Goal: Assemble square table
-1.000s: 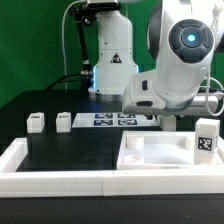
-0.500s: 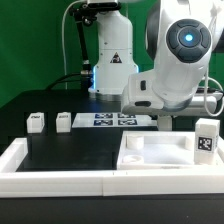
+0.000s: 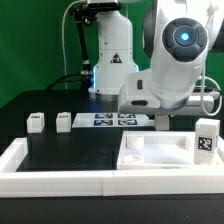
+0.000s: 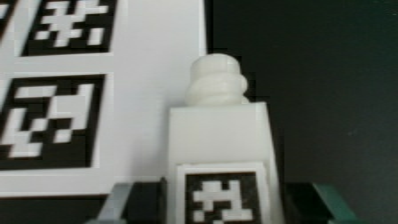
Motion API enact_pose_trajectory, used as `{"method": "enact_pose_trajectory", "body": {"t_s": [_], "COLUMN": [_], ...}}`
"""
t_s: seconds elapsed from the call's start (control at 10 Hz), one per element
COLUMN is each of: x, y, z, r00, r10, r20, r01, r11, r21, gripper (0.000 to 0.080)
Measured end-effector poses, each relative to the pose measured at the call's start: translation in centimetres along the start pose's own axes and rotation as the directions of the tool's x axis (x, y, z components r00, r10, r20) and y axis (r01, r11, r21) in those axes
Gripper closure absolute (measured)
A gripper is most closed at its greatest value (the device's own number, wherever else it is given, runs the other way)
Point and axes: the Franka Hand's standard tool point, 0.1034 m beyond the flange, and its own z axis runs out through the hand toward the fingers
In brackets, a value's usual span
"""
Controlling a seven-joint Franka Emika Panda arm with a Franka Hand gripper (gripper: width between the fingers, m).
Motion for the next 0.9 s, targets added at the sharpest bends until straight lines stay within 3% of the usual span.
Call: {"method": "enact_pose_trajectory", "body": {"t_s": [0.2, 0.4, 0.8, 0.9], "x": [-1.4, -3.0, -2.6, -1.5], "y": [0.4, 0.9, 1.0, 1.0], "z": [-2.4, -4.6, -4.8, -5.4], "r00": [1.0, 1.0, 0.998, 0.991], "r10": [-0.01, -0.01, -0.007, -0.023], "r20": [-0.011, -0.011, -0.055, -0.133], "r01": [0.01, 0.01, 0.007, 0.024], "r11": [1.0, 1.0, 1.0, 1.0], "r21": [-0.013, -0.003, 0.001, 0.002], "gripper": [0.0511, 0.0511, 0.0509, 0.0509]}}
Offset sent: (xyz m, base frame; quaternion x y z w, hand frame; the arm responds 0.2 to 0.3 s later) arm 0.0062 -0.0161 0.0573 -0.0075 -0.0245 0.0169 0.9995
